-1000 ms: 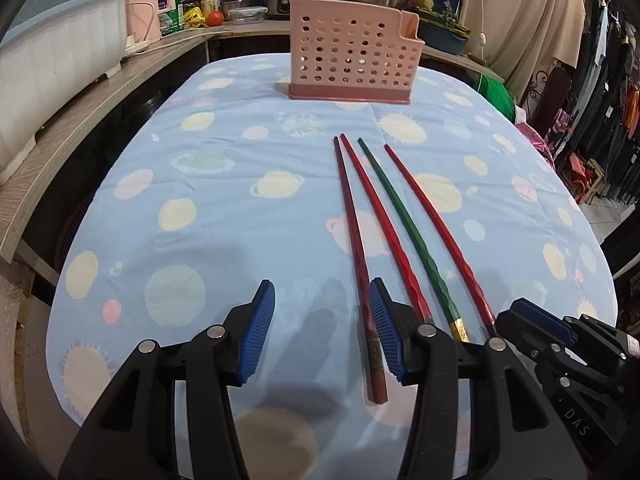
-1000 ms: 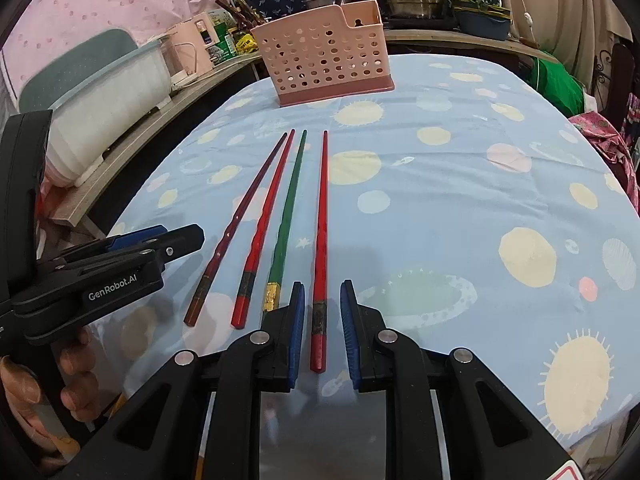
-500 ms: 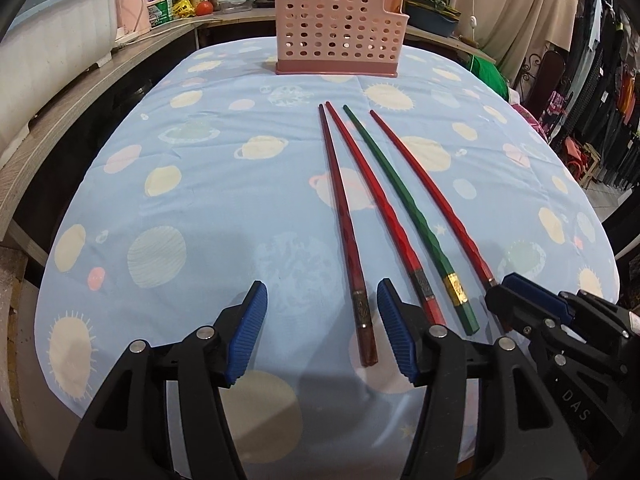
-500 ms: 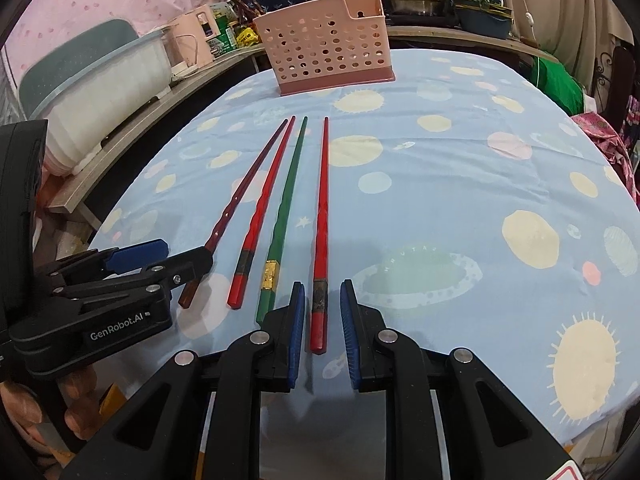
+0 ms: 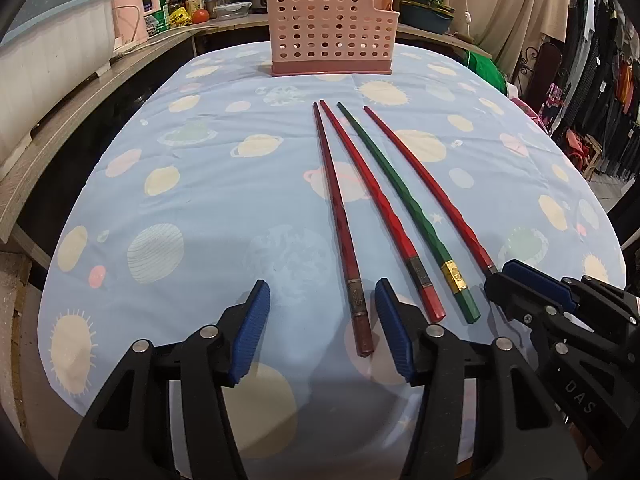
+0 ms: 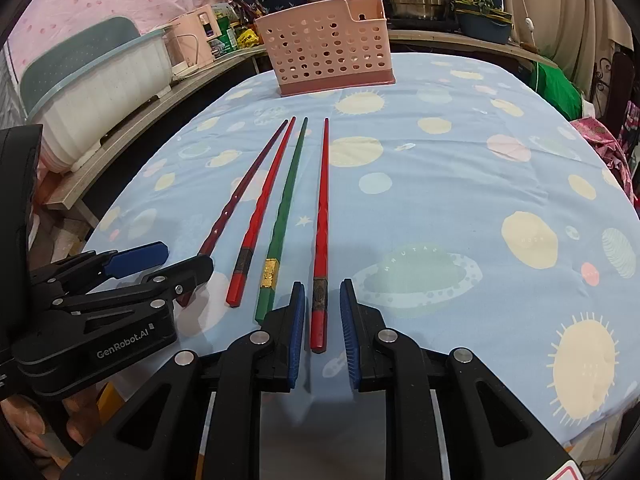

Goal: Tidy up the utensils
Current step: 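Grasp a red chopstick with the right tool while the left tool grasps a dark red chopstick, then lift both chopsticks, carry them to the pink holder and open both tools inside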

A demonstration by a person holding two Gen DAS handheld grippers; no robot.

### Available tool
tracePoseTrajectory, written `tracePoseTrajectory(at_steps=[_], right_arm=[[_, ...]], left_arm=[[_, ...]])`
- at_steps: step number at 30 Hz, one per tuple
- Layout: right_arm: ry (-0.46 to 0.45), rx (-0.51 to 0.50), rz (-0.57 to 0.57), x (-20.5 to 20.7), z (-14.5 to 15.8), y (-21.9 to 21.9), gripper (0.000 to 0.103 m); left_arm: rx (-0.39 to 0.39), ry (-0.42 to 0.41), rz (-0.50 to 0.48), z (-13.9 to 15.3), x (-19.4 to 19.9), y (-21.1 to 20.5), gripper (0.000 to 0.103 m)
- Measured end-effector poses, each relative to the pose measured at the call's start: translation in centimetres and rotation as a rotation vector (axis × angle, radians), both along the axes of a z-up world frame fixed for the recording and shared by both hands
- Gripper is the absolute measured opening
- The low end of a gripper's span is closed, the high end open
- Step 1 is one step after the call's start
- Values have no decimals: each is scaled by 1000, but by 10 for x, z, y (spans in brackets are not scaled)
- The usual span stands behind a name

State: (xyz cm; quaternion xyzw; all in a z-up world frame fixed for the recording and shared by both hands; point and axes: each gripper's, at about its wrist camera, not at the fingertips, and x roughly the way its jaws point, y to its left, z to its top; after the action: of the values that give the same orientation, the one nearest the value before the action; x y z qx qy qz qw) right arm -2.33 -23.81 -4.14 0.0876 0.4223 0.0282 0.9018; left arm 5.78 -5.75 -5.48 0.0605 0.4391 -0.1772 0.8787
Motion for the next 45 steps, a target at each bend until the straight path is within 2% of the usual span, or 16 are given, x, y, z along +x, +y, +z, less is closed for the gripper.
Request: tracePoseTrajectory(at_steps=[3,6,8,10,13,20,31,39,45], right_arm=[[0,1,0,0,0,0,19],[-1,-1,-1,0,0,0,18],[0,1,-1,0,0,0,17],[0,1,-1,0,0,-1,16],[-2,-1,-3,0,-1,-1,15],[-1,-1,-10,3,-2,-6,8],[3,23,-22,4,-1,-13,7],[-26,44,-41,8,14,-20,7],[-88,55,-56,15,39,-31,7]], left_arm=[[0,-4,-2,0,-1,1,42],[-6,-3,-10,1,-1,0,29],[-13,0,-15,1,-2,0,25],[-20,5,-21,1,-2,0,15],[-36,17,-27,1,-2,1,8],[-71,51,-35,2,0,3,8],[-111,95,-28,5,3,6,8],[-138,69,-33,25,4,8,8],[-161,32,-23,48,11,10,8]])
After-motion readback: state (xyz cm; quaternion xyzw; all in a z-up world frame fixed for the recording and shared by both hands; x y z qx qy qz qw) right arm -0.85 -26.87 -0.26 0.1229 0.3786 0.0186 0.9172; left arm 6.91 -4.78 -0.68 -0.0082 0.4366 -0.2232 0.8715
